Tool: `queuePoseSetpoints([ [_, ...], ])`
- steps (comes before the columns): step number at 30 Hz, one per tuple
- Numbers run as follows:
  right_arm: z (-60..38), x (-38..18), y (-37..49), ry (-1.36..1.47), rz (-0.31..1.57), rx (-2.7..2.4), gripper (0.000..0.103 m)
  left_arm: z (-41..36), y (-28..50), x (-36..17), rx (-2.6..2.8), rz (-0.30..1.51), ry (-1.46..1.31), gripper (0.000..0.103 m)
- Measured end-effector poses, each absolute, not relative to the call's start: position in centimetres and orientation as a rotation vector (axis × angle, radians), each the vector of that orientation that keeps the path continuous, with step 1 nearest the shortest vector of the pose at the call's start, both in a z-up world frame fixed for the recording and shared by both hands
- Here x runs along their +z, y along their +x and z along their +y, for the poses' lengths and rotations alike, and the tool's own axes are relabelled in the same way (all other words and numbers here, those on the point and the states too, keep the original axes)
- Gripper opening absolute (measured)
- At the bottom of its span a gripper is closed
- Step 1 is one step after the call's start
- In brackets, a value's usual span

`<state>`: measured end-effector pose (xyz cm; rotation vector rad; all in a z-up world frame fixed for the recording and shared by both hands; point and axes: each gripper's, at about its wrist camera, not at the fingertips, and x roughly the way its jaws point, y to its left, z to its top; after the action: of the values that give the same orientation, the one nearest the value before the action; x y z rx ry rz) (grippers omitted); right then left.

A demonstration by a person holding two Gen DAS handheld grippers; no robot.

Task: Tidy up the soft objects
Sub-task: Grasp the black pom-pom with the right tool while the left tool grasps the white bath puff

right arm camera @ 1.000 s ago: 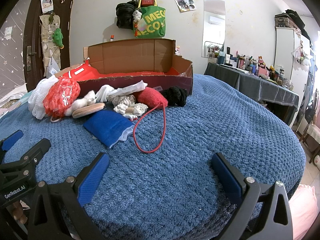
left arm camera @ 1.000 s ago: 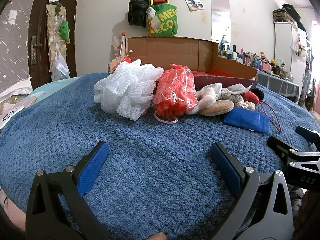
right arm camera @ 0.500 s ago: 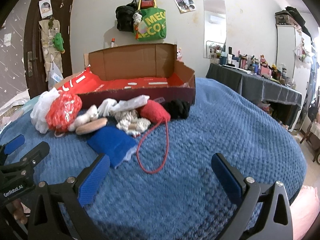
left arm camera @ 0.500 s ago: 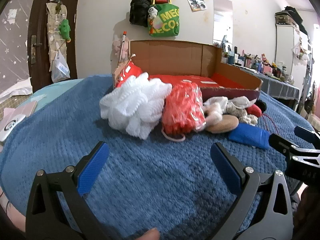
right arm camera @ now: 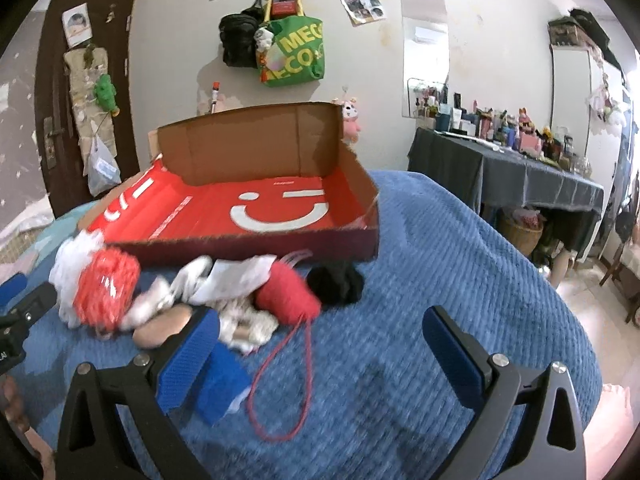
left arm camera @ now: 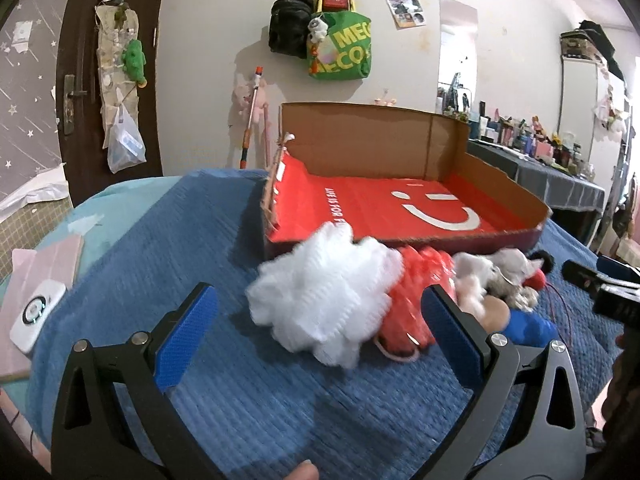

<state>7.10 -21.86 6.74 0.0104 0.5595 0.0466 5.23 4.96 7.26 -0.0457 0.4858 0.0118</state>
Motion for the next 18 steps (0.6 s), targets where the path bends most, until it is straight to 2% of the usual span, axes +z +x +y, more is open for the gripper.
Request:
queuePoseSetpoints([
  [15, -26.3, 6.0, 13.5, 0.172, 0.741, 0.059, 0.103, 6.8, 10.6, 6.2, -0.087, 0.687, -0.066, 0.103],
  [18, -26.6, 5.2, 14.4, 0.204, 0.786, 0.097, 0.090, 6.7, 11.3, 5.9, -0.092, 0.709, -0.077, 0.101],
])
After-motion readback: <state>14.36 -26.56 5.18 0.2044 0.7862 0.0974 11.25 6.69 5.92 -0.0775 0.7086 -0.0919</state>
